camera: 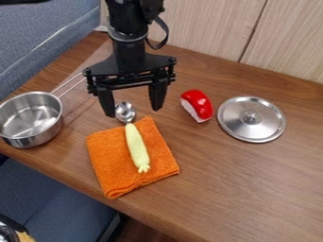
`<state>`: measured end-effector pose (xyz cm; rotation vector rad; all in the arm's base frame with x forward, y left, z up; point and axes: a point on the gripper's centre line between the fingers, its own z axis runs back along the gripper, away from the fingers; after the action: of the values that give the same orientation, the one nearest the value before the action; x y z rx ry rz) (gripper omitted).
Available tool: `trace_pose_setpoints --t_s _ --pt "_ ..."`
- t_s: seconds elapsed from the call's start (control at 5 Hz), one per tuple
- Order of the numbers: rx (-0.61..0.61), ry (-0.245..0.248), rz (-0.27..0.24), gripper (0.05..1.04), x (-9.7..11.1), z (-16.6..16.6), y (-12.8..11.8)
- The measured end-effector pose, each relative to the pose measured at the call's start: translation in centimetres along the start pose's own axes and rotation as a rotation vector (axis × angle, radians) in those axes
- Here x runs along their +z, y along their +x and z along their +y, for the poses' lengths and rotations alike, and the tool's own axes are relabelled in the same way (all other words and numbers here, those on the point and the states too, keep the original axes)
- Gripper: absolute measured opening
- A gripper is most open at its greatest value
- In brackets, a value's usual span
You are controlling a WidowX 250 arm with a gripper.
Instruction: Moved the red object to the top left side of the table.
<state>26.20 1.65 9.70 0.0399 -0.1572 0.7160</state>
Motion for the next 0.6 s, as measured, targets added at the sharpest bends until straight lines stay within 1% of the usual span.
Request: trace_pose_setpoints --t_s 0.2,0.4,0.6 --pt "0.003 0.018 0.027 0.999 -0.8 0.1 -0.3" --pt "-0.022 0.032 0.07 0.999 -2.0 -1.2 -0.9" --pt "-0.029 0.013 0.091 0.999 -3.2 -3.5 -0.7"
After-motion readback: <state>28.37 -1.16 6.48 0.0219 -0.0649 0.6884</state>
